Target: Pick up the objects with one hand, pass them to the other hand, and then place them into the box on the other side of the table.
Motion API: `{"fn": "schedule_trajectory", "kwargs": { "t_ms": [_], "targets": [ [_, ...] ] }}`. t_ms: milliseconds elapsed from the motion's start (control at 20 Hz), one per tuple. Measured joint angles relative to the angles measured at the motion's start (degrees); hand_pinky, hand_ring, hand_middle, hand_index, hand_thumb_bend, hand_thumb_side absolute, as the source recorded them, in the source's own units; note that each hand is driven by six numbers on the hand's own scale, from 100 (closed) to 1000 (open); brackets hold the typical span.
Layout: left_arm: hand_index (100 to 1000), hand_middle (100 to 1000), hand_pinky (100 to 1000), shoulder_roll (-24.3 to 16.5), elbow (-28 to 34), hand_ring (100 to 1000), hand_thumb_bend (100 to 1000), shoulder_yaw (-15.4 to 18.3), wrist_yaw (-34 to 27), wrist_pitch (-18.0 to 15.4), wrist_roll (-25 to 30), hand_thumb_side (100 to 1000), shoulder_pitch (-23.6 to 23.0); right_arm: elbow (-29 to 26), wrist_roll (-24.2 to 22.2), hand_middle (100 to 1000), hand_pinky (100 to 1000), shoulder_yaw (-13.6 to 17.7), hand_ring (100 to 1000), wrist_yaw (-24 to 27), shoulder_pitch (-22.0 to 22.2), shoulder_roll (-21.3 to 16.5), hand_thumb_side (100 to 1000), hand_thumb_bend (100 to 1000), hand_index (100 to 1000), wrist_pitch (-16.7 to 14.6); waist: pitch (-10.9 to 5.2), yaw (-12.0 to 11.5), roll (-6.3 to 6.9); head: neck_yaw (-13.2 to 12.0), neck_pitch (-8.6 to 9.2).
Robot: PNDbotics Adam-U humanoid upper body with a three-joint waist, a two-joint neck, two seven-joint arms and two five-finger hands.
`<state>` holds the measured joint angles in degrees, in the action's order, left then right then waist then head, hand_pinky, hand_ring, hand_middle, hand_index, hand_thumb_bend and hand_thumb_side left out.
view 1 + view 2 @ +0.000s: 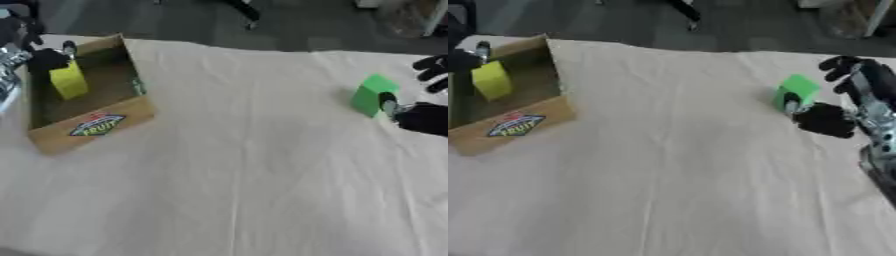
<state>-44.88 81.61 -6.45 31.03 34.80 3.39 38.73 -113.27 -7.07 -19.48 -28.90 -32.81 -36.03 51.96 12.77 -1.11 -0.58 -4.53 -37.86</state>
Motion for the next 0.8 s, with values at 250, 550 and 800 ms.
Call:
{"fn": "schedule_trajectory", "kwargs": {
  "t_ms": [250,550,800],
  "targets": [
    [839,685,585,0.63,7.71,718,140,0.32,-5.19,-0.5,-6.96,541,-1.76,1.83,-0.1,756,854,0.0,770,0.03,-1.25,0.0,316,351,838,0.04,0.0,-0.02,-0.25,4.22,-0.63],
    [837,715,573,1.19,14.61,740,102,0.31,-10.21,-1.46,-10.89,587,-3.88,5.8,-0.59,788,869,-0.39,801,1.51,-3.59,0.0,331,370,846,0.06,-0.04,0.05,-0.52,7.34,-0.84],
    [834,712,572,1.64,17.7,739,107,0.31,-12.47,-1.98,-13.05,601,-5.58,11.45,-3.07,816,881,-2.45,825,2.49,-8.13,-0.01,338,393,852,0.01,-0.69,0.65,-1.11,8.52,-1.58]
  ]
}}
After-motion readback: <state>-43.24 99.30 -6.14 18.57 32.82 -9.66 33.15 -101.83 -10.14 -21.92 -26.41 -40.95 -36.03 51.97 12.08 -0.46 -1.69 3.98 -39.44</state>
